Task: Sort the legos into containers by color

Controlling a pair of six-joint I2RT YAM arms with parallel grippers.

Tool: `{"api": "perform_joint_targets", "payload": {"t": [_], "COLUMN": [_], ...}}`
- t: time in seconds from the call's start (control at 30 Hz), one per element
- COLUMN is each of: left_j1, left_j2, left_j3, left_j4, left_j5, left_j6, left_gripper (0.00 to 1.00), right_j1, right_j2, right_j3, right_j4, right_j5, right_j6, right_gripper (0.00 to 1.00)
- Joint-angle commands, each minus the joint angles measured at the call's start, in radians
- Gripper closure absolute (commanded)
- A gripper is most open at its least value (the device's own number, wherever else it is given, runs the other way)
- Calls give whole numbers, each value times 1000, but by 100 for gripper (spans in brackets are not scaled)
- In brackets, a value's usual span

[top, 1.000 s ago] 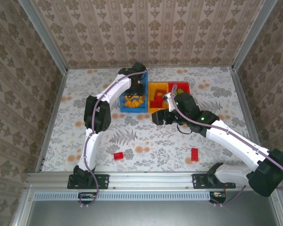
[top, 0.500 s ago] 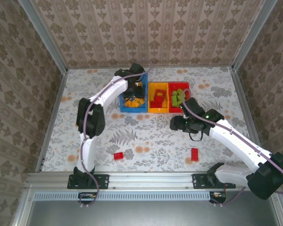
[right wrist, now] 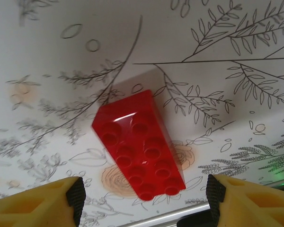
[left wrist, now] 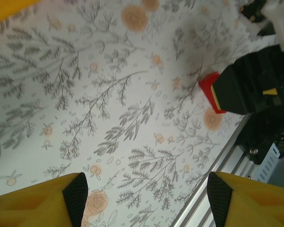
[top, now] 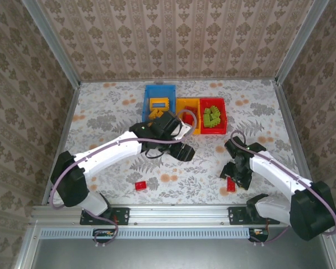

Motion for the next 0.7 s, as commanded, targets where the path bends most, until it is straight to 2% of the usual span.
{"api": "perform_joint_targets", "payload": {"t": [0.0, 0.2, 0.43, 0.67], "left_j1": [-4, -10, -10, -9], "left_j2": [-24, -12, -12, -45], "left_j3": [-1, 20, 32, 13], "left_j4": [63, 87, 90, 99], "left_j5": [26, 21, 12, -35], "left_j6": [-23, -33, -35, -66], "left_gripper": [30, 31, 31, 32], "right_j1": [-9, -20, -17, 27], "right_j2": [51, 144, 252, 310], "right_j3": [5, 45, 64, 122], "right_j4": [47, 58, 127, 193], "right_j5": [-7, -18, -97, -110], "right_j6": [13, -30, -40, -15], "right_gripper": [29, 33, 43, 67]}}
